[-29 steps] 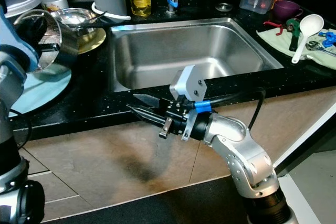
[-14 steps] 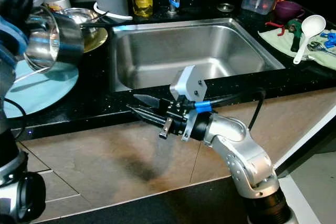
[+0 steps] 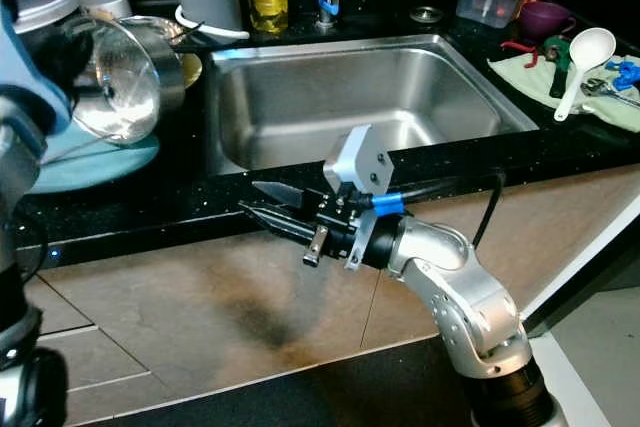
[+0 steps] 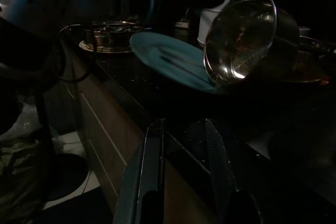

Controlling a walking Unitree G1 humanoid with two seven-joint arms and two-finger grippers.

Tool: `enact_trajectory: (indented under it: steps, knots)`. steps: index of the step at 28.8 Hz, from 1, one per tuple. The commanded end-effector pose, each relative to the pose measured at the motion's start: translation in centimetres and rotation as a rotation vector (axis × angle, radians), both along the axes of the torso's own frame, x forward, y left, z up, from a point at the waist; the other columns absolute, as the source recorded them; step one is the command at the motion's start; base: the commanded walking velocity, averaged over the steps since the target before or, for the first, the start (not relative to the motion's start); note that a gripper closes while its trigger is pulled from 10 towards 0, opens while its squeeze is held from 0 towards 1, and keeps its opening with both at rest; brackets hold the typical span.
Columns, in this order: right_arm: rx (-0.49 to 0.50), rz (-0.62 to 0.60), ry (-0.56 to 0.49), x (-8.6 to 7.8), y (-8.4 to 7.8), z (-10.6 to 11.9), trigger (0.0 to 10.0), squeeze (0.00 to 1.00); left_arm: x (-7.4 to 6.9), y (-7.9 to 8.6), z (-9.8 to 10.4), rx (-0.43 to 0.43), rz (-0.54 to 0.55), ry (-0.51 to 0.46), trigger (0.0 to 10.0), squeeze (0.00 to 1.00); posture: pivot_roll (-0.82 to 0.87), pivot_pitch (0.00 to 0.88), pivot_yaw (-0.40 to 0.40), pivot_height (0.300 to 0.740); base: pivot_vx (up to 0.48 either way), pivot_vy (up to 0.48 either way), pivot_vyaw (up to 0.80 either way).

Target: Kitchen organization

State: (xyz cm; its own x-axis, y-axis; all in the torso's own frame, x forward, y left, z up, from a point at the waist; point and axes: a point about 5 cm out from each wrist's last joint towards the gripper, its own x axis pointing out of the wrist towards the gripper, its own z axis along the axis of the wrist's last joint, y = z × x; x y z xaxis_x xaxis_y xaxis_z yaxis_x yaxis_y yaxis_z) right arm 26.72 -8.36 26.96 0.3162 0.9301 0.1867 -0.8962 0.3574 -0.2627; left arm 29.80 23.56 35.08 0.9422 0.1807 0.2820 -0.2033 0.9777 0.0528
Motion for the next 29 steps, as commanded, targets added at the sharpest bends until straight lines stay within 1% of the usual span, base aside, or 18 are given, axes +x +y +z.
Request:
enact_trajectory:
  steps: [1, 7, 13, 18, 19, 22, 25, 27, 29]
  knots:
    - [-0.004, 0.018, 0.017, -0.2, 0.1, -0.3, 10.0, 0.00, -0.1, 0.6, -0.2, 0.019, 0.049, 0.020, 0.0, 0.00, -0.04, 0.160, -0.010, 0.740, 0.000, 0.000, 0.00]
    - [-0.002, 0.018, 0.018, -0.2, 0.0, -0.2, 10.0, 0.00, -0.4, 0.9, 0.6, 0.020, 0.050, -0.008, 0.0, 0.00, -0.04, 0.160, -0.010, 0.740, 0.000, 0.000, 0.00]
    - [0.000, 0.021, 0.016, -0.3, 0.1, -0.2, 10.0, 0.00, -0.6, 1.1, 0.8, 0.029, 0.059, -0.003, 0.0, 0.00, -0.04, 0.159, -0.013, 0.740, 0.000, 0.000, 0.00]
    - [-0.007, 0.024, 0.016, -0.3, 0.1, -0.2, 10.0, 0.00, -0.6, -0.2, 1.2, 0.073, -0.082, 0.006, 0.0, 0.00, -0.04, 0.152, -0.014, 0.740, 0.000, 0.000, 0.00]
    - [-0.007, 0.025, 0.015, -0.3, 0.1, -0.2, 10.0, 0.00, -0.6, -0.6, 1.4, 0.097, -0.130, 0.015, 0.0, 0.00, -0.04, 0.152, -0.014, 0.740, 0.000, 0.000, 0.00]
    - [-0.009, 0.027, 0.015, -0.4, 0.1, -0.3, 10.0, 0.00, -0.6, -1.1, 1.6, 0.134, -0.228, 0.048, 0.0, 0.00, -0.04, 0.149, -0.013, 0.740, 0.000, 0.000, 0.00]
    - [-0.010, 0.027, 0.015, -0.4, 0.1, -0.3, 10.0, 0.00, -0.7, -1.0, 1.6, 0.137, -0.257, 0.063, 0.0, 0.00, -0.04, 0.148, -0.014, 0.740, 0.000, 0.000, 0.00]
    - [-0.010, 0.028, 0.016, -0.4, 0.1, -0.3, 10.0, 0.00, -0.8, -0.7, 1.7, 0.142, -0.253, 0.064, 0.0, 0.00, -0.04, 0.148, -0.013, 0.740, 0.000, 0.000, 0.00]
    - [-0.011, 0.029, 0.015, -0.5, 0.1, -0.3, 10.0, 0.00, -0.9, -0.6, 1.9, 0.128, -0.263, 0.057, 0.0, 0.00, -0.04, 0.148, -0.013, 0.740, 0.000, 0.000, 0.00]
